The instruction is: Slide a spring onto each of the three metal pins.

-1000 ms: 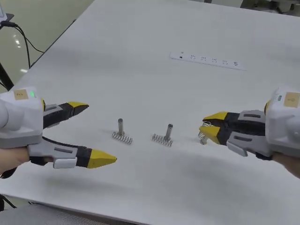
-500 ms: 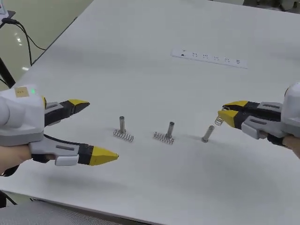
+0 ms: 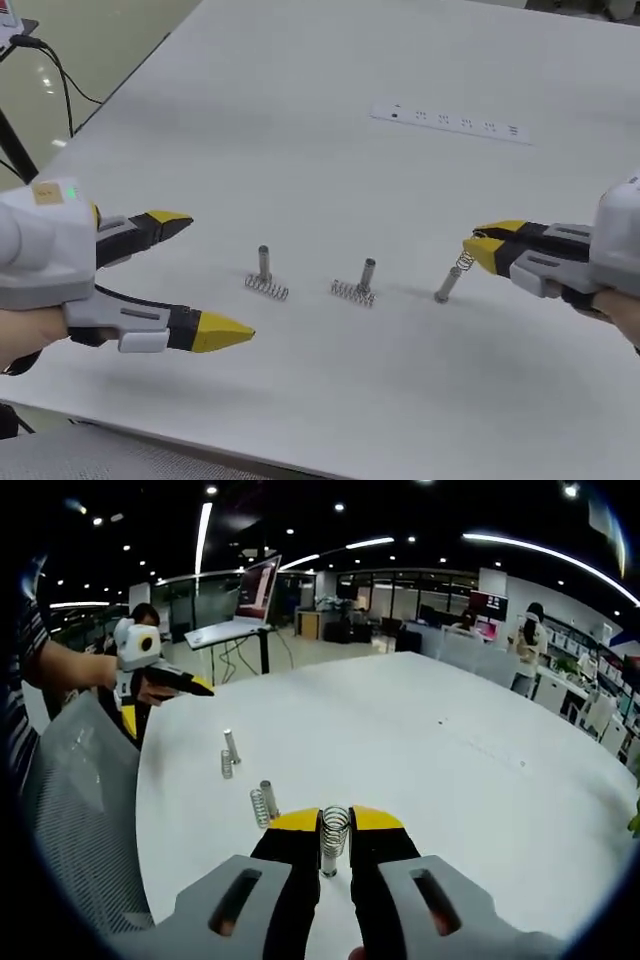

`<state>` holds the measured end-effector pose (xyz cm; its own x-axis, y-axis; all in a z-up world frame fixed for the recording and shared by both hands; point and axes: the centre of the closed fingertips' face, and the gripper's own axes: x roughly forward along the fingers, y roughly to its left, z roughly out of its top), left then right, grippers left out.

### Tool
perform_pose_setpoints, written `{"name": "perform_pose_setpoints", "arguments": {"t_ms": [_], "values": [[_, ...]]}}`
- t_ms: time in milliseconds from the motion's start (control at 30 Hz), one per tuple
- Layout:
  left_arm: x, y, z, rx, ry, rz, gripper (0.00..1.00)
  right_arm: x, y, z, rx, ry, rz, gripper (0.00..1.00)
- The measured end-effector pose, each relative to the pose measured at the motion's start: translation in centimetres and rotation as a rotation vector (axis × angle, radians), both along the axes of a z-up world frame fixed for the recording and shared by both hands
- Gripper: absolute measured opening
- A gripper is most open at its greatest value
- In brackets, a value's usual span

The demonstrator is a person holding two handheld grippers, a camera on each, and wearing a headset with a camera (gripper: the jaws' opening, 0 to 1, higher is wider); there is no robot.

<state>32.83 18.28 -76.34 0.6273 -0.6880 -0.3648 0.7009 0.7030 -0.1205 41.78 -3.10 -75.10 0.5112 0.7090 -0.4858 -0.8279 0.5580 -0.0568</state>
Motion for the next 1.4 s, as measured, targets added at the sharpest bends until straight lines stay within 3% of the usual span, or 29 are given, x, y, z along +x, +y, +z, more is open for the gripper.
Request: {"name": "perform_pose_setpoints", "arguments": {"t_ms": [533, 1067, 1200, 1400], "values": [[0.2, 0.3, 0.2, 0.001, -0.001, 0.012, 0.98, 0.1, 0.3, -1.8, -0.014, 0.024, 0.000, 0.07], [-0.1, 0.1, 0.0, 0.006, 0.007, 0.010, 0.97, -0.5, 0.3, -6.3, -0.057, 0.075, -0.003, 0.07], [-0.2, 0.1, -0.1, 0.005, 0.010, 0.011, 0.97, -0.7, 0.2, -6.7, -0.060, 0.086, 0.000, 0.07], [-0.2, 0.1, 0.0, 0.005, 0.011, 0.016, 0.96, -0.6, 0.3, -6.7, -0.073, 0.066, 0.022, 0.08]]}}
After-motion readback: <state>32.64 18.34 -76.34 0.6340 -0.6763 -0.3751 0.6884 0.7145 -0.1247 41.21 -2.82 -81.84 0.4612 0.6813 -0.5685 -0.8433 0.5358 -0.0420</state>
